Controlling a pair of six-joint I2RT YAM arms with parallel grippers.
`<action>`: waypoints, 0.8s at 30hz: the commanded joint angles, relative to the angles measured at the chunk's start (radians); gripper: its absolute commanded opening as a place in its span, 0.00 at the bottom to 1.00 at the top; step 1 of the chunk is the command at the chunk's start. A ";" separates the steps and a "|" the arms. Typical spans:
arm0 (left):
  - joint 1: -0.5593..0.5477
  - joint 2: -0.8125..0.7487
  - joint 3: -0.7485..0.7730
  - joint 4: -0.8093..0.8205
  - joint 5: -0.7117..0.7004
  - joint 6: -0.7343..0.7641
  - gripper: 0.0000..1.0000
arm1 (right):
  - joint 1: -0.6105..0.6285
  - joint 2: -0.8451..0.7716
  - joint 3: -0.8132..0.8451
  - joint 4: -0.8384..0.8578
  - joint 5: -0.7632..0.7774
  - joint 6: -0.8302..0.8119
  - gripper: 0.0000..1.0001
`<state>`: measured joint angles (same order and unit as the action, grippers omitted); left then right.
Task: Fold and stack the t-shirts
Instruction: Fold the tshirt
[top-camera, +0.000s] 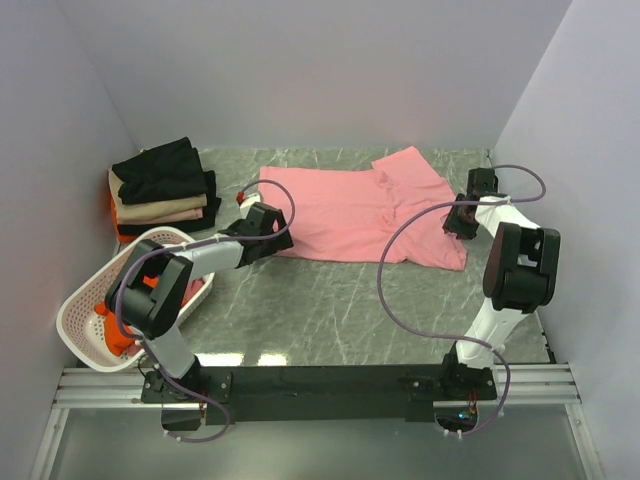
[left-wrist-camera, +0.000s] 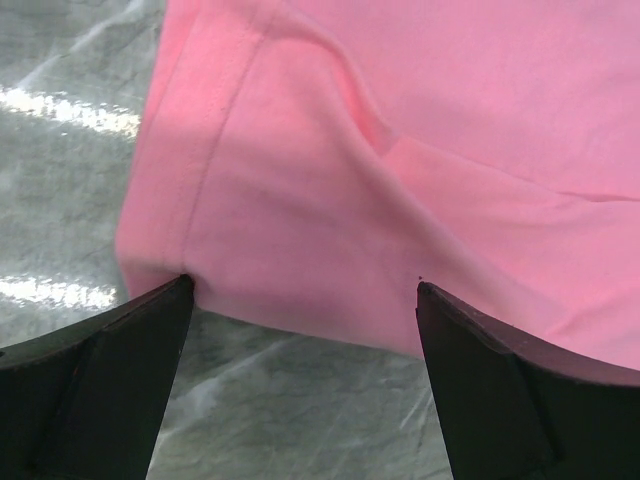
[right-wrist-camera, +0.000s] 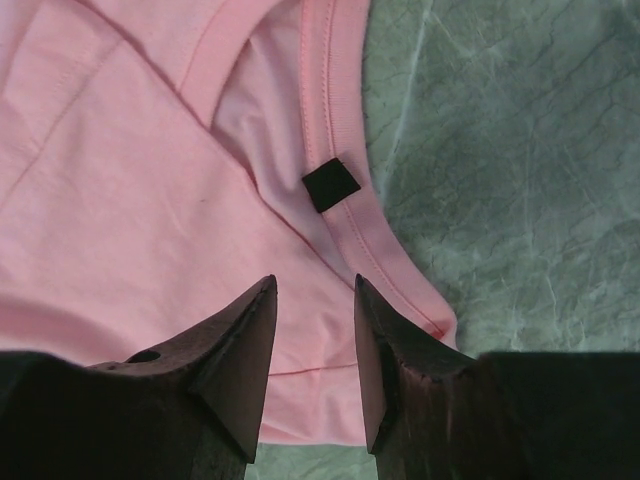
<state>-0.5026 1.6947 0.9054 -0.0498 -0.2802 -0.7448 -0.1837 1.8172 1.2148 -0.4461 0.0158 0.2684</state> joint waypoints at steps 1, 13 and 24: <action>0.003 -0.001 0.040 0.082 0.041 0.004 0.99 | -0.011 0.005 0.022 0.023 0.015 0.009 0.44; 0.004 -0.004 0.018 -0.021 -0.063 -0.030 0.98 | -0.013 0.008 0.017 0.020 -0.008 0.009 0.43; 0.007 -0.050 -0.031 -0.104 -0.194 -0.111 0.96 | -0.014 0.001 0.017 0.014 -0.040 0.005 0.43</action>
<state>-0.5022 1.6810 0.8852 -0.1074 -0.4034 -0.8223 -0.1902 1.8317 1.2148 -0.4461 -0.0044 0.2714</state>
